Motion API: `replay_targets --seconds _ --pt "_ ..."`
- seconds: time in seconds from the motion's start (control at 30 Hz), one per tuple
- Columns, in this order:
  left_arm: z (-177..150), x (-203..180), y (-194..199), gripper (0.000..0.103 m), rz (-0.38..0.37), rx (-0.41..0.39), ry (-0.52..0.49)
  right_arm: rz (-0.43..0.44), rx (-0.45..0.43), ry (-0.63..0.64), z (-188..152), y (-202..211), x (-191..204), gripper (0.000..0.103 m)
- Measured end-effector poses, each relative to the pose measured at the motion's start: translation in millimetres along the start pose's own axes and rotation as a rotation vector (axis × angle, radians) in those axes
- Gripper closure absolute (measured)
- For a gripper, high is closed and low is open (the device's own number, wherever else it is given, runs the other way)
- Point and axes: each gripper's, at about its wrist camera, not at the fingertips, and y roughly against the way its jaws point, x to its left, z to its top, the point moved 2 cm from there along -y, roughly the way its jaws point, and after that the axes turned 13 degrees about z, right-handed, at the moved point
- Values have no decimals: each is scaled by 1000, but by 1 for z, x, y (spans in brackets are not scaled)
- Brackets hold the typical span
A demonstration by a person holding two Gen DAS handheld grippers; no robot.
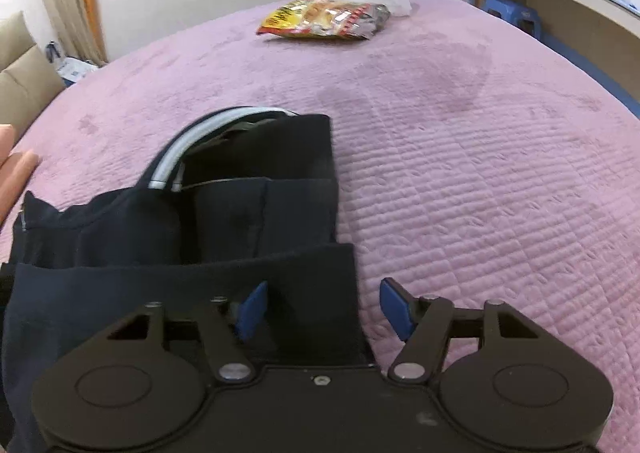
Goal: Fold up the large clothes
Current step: 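Grasp the hoodie hem with both grippers, then lift the hem and fold it over toward the hood with both grippers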
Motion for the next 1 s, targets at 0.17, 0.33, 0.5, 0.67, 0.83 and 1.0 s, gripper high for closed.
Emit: replay_targets --seconds 0.17,0.33,0.5,0.67,0.83,1.0 --pt "-11 -19 26 98 16 -105 -94 -54 -18 157 -13 17 27 91" --pt "-15 -18 54 98 5 -162 -74 -109 -76 350 -23 45 60 92" --pt "-1 -15 80 98 -39 -221 -27 -123 -191 439 -8 68 84 92" --pt "32 -13 110 98 -56 -351 16 -148 -330 473 32 69 94 93" --pt "81 -14 83 98 -4 -424 25 -167 -374 439 73 17 84 93" --pt "87 -26 -11 97 164 -317 -16 -156 -233 311 75 -70 50 92"
